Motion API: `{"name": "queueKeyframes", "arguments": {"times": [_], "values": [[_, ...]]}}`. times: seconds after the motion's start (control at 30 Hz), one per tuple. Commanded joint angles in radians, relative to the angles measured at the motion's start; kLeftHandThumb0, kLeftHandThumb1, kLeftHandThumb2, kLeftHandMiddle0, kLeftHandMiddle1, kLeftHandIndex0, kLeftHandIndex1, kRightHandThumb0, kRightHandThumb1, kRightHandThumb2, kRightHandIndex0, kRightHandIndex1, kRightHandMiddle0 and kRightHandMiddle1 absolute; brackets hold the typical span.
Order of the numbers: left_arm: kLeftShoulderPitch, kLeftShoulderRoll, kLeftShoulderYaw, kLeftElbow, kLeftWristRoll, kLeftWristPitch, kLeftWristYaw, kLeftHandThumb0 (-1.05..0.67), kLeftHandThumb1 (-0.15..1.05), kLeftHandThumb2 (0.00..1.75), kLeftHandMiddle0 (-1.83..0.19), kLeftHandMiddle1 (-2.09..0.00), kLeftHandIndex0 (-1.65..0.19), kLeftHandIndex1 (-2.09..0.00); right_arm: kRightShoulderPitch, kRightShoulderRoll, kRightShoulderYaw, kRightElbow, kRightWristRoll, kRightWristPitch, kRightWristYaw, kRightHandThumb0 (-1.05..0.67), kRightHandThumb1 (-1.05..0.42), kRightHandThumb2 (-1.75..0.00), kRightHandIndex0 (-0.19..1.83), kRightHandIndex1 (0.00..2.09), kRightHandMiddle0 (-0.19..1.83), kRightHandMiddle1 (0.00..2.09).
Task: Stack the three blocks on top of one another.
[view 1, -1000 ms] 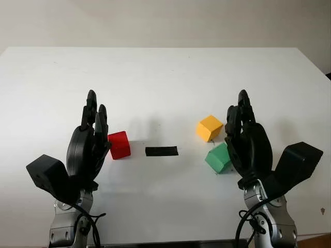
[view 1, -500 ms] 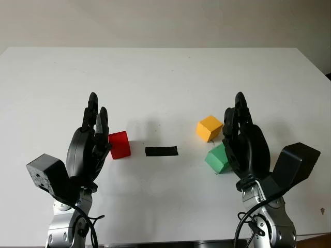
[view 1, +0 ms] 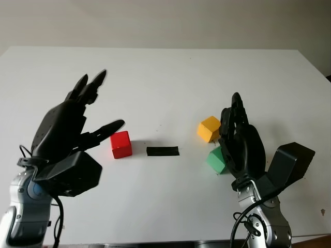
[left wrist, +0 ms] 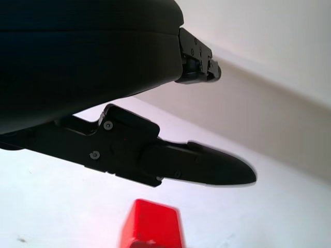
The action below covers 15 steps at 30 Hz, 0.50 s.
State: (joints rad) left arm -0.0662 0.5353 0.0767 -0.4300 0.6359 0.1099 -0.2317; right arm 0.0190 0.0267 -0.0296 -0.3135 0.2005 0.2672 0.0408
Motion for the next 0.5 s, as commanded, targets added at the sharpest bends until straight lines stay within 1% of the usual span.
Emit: {"name": "queueKeyframes", "arguments": {"times": [0.0, 0.2, 0.37, 0.47], "values": [[-0.014, 0.035, -0.024, -0.019, 0.047, 0.010, -0.031, -0.82, 1.02, 0.06, 0.00, -0.05, -0.24, -0.07, 0.006, 0.001, 0.000, -0.005, 0.002, -0.019, 0.004, -0.70, -1.05, -0.64, -0.19, 0.00, -0.19, 0.00], [-0.030, 0.096, -0.070, -0.014, 0.136, 0.014, -0.132, -0.86, 1.01, 0.05, 0.00, -0.05, -0.27, -0.07, 0.012, 0.006, 0.006, -0.014, -0.001, -0.013, -0.001, -0.69, -1.05, -0.64, -0.19, 0.00, -0.19, 0.00], [-0.041, 0.116, -0.114, 0.002, 0.235, 0.018, -0.168, -0.92, 1.03, 0.06, 0.00, -0.05, -0.27, -0.06, 0.011, 0.008, 0.010, -0.002, -0.005, -0.030, -0.003, -0.68, -1.05, -0.65, -0.19, 0.00, -0.19, 0.00], [-0.048, 0.120, -0.139, 0.018, 0.302, 0.014, -0.164, -0.93, 1.05, 0.08, 0.01, -0.05, -0.28, -0.07, 0.013, 0.010, 0.013, -0.009, -0.004, -0.023, -0.009, -0.68, -1.05, -0.65, -0.19, 0.00, -0.19, 0.00]]}}
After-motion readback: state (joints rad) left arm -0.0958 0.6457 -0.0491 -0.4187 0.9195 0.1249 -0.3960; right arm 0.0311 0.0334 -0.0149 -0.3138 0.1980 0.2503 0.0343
